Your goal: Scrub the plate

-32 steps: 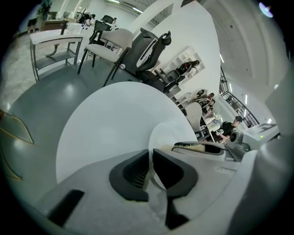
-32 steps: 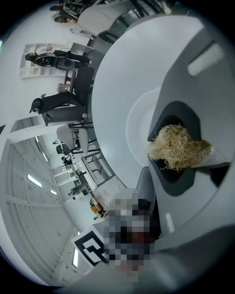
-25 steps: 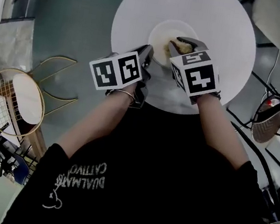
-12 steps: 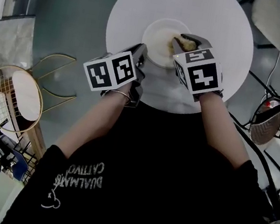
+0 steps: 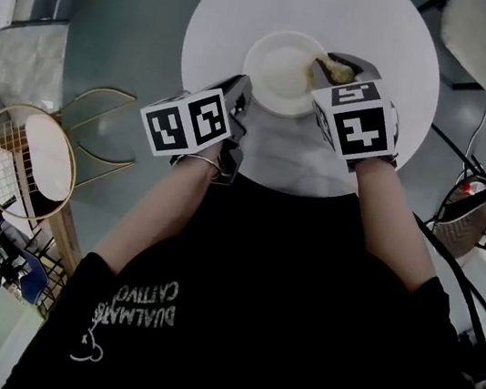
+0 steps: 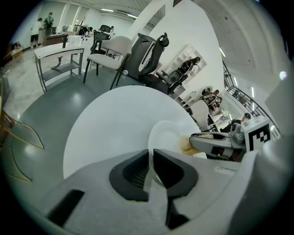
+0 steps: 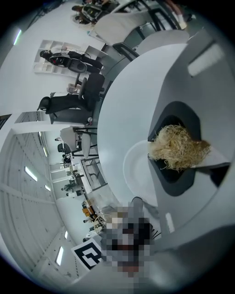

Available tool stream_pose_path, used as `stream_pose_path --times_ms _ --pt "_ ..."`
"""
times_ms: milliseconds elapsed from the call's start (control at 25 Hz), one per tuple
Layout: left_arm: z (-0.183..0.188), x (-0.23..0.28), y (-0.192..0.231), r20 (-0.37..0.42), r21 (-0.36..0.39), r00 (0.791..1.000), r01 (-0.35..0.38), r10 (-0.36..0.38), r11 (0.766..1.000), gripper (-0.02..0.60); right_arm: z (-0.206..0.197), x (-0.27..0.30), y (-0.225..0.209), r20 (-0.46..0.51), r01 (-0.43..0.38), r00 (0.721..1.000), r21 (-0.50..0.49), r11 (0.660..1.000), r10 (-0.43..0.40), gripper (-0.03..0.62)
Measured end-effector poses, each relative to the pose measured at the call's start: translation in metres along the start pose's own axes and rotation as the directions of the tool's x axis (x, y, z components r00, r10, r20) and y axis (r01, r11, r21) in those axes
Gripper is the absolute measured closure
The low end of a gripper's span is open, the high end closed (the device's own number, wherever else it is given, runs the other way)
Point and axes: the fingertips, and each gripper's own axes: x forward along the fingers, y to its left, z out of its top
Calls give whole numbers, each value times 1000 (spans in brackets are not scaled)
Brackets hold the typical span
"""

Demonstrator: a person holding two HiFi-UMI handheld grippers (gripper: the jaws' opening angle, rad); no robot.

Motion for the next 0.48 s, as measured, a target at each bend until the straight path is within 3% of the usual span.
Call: stream_pose_path --times_ms 480 --pt "-3 1 -1 25 -34 1000 -17 18 999 546 1 -12 -25 51 13 999 39 999 -15 508"
